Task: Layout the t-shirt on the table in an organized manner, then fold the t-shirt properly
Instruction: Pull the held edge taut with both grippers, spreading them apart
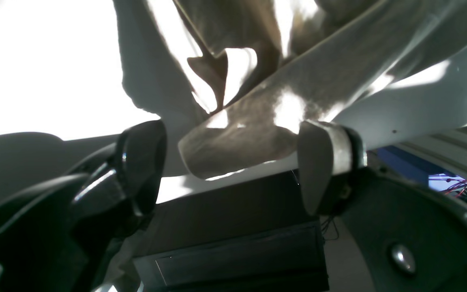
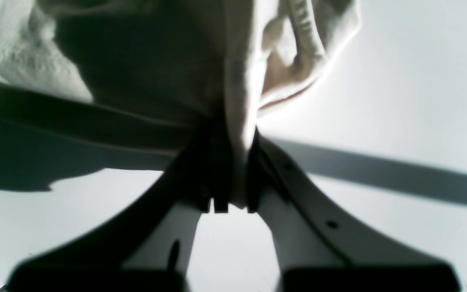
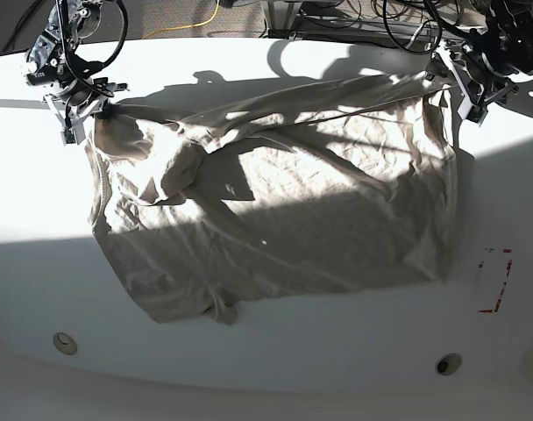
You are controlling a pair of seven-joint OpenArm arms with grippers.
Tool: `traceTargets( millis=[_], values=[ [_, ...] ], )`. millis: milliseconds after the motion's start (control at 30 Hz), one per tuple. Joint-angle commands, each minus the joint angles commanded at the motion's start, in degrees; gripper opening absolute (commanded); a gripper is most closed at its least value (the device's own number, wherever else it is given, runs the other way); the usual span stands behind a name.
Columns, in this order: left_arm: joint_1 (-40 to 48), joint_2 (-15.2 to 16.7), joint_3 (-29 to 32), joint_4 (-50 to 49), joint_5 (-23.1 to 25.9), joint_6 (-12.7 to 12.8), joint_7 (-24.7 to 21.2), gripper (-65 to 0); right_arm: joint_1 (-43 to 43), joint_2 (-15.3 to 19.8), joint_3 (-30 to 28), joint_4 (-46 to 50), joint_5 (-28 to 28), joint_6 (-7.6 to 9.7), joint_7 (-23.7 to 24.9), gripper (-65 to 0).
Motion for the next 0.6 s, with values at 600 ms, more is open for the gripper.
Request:
traceTargets(
  millis=[600],
  values=[
    [0.00, -1.76, 0.26, -0.26, 6.15, 0.00, 0.00, -19.0, 1.14, 0.00, 0.00, 0.00, 0.00, 0.00, -0.09, -61.4]
  ],
)
